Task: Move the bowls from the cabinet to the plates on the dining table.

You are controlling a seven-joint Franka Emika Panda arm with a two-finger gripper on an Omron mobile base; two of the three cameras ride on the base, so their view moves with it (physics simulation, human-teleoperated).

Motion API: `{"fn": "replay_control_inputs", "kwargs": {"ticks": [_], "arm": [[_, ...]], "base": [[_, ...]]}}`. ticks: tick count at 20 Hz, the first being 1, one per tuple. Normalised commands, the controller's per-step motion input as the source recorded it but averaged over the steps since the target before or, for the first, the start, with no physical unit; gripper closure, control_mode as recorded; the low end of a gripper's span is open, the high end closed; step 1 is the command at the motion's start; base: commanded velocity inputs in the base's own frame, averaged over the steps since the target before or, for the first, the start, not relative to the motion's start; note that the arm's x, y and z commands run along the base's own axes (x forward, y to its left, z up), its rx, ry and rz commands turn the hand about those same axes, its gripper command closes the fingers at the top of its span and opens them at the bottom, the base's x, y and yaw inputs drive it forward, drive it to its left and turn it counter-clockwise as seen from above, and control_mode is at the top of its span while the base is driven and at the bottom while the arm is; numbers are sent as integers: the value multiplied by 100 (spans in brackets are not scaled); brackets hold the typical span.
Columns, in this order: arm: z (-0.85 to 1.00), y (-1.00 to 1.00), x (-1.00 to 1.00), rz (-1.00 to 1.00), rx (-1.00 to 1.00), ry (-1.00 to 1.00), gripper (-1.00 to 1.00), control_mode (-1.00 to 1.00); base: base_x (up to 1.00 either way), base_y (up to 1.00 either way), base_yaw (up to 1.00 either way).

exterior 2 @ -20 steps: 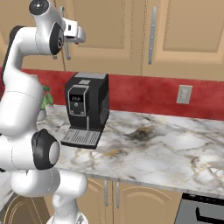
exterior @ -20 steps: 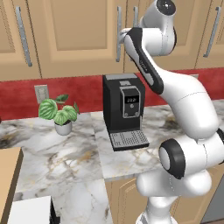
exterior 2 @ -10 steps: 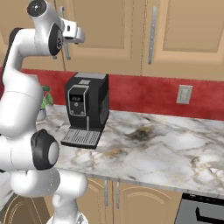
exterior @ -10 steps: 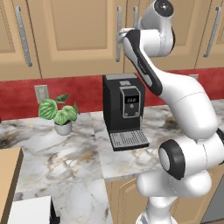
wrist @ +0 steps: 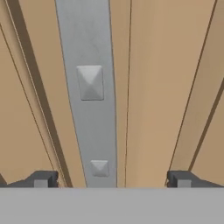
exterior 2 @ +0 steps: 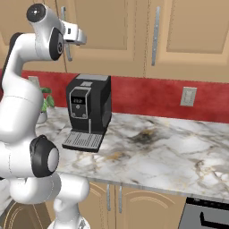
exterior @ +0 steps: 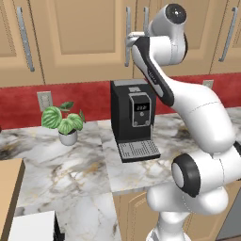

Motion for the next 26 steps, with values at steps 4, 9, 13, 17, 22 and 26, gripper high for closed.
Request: {"fn": "replay_control_inputs", "kwargs": {"ticks": [4, 9, 13, 17, 22, 26], "arm": [[-1, 0, 13, 0, 0, 0, 100, -100], [0, 0, 0, 0, 0, 0, 100, -100], [0, 0, -3, 0, 0, 0, 100, -100], [0, -16, -28, -1, 0, 0, 100, -100], [0, -49, -42, -3, 0, 0, 100, -100], [0, -68, -46, -1, 0, 0, 100, -100]], "base": [[0, 0, 0], [0, 0, 0], [0, 0, 0], [0, 0, 0], [0, 0, 0], [0, 0, 0]]}}
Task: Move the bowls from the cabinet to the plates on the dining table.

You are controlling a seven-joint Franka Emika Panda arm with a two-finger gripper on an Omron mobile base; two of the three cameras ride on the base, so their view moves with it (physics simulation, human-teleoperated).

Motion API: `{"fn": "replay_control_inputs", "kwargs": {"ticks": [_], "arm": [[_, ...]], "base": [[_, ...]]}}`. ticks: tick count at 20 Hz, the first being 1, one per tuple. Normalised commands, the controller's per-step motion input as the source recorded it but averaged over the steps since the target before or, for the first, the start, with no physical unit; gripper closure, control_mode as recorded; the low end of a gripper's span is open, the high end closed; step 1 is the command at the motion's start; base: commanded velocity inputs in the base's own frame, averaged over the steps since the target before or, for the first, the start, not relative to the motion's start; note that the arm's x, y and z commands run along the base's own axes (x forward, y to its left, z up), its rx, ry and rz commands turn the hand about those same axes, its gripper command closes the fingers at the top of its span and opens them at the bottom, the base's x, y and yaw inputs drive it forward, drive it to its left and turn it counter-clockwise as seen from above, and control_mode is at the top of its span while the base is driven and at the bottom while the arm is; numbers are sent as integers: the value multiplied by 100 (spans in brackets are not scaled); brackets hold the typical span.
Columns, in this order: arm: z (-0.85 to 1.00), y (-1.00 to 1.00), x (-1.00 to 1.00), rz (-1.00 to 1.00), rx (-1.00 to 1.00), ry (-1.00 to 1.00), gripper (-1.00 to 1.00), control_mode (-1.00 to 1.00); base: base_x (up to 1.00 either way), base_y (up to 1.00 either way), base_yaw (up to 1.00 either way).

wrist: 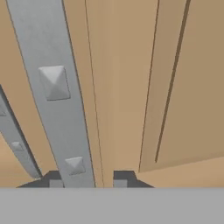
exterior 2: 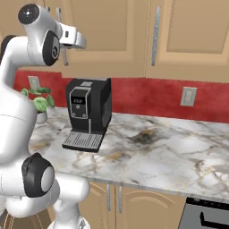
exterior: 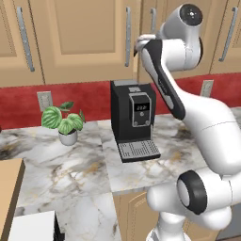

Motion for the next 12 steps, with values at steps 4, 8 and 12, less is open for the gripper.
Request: {"fn": "replay_control_inputs", "kwargs": {"ticks": [4, 8, 12], "arm": [[0, -68, -42, 0, 0, 0, 100, -100], [0, -66, -44, 0, 0, 0, 100, -100], [0, -68, -51, 0, 1, 0, 100, -100]], "base": [[0, 0, 0], [0, 0, 0], [0, 0, 0]]}}
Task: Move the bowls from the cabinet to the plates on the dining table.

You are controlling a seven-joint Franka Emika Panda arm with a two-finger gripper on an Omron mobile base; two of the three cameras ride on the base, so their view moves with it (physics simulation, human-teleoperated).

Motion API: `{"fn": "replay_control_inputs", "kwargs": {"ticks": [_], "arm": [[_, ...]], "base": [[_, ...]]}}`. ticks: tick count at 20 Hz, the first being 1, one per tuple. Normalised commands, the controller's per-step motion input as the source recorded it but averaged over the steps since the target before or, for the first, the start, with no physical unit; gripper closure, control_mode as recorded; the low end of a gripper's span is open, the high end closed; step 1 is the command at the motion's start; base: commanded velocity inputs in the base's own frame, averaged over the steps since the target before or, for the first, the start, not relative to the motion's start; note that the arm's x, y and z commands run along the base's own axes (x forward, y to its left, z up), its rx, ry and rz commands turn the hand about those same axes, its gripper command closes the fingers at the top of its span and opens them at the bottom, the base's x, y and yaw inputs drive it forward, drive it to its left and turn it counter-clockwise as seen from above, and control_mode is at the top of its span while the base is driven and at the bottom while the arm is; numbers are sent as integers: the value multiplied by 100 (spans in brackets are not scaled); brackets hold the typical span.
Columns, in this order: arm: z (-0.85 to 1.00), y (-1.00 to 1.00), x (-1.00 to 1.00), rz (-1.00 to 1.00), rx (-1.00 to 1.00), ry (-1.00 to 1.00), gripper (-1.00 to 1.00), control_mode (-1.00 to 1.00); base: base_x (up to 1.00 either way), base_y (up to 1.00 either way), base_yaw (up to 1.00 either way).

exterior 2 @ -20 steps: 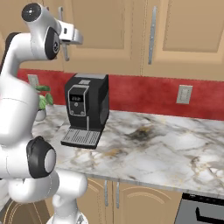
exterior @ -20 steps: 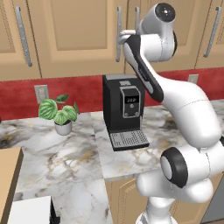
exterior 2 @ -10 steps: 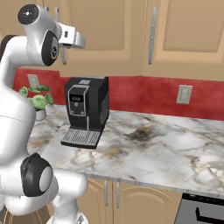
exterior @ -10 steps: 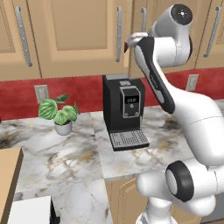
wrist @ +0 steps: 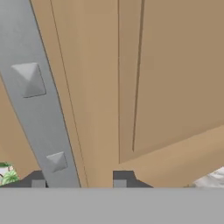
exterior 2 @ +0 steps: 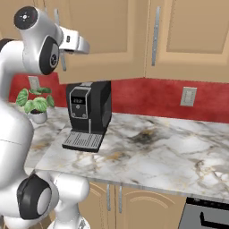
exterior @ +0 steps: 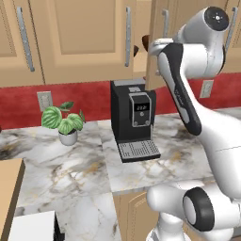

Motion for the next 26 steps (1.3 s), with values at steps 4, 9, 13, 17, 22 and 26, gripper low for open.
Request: {"fn": "replay_control_inputs", "kwargs": {"ticks": [4, 9, 13, 17, 22, 26], "arm": [[0, -69, -56, 0, 1, 0, 100, -100], [0, -70, -70, 0, 2, -1, 100, -100], [0, -68, -60, 0, 2, -2, 100, -100], [0, -72, -47, 0, 0, -1, 100, -100], [0, -65, -40, 0, 0, 0, 100, -100], [0, -48, -31, 0, 0, 0, 100, -100]], "base": [[0, 0, 0], [0, 0, 0], [0, 0, 0], [0, 0, 0], [0, 0, 0], [0, 0, 0]]}}
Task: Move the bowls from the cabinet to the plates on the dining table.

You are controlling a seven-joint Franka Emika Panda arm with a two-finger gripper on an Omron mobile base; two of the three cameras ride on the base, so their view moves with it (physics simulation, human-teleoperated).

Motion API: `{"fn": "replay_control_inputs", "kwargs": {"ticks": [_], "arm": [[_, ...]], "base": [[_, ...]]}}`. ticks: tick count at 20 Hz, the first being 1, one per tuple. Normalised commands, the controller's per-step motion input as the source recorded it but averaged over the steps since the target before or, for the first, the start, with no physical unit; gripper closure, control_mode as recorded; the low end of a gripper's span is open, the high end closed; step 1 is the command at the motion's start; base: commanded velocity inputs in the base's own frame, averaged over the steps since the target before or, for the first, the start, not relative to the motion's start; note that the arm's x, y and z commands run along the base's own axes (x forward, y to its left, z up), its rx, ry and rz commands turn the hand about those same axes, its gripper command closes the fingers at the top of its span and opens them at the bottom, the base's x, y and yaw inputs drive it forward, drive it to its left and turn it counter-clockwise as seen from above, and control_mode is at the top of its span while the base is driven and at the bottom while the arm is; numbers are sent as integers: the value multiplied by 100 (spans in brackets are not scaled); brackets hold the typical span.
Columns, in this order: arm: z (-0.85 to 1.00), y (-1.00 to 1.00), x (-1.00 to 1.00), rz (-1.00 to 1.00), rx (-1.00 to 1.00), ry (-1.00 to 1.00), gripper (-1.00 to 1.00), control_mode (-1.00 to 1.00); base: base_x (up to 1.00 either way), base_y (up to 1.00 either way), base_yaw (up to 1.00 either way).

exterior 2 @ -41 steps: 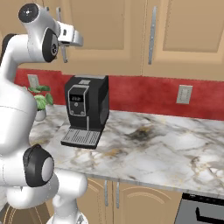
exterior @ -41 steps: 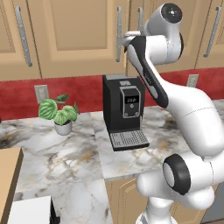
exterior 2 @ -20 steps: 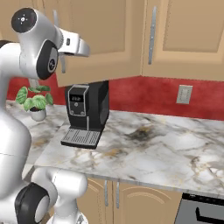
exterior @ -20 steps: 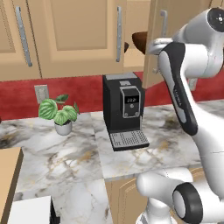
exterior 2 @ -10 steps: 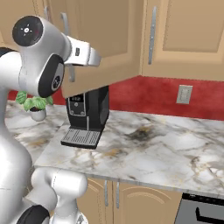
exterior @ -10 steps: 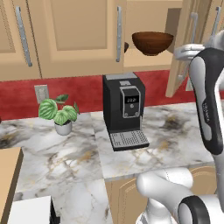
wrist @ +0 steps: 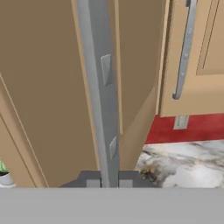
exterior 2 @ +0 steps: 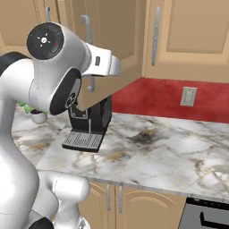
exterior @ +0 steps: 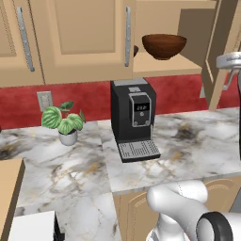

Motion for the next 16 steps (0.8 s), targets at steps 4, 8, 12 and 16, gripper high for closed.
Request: {"fn": "replay_control_inputs", "kwargs": {"ticks": [4, 8, 12, 16], "arm": [[0, -21, -14, 0, 0, 0, 100, -100], [0, 0, 0, 0, 0, 0, 100, -100], [-3, 7, 0, 0, 0, 3, -100, -100], [0, 5, -13, 0, 0, 0, -100, -100]], "base": [[0, 0, 0], [0, 0, 0], [0, 0, 0], [0, 0, 0]]}}
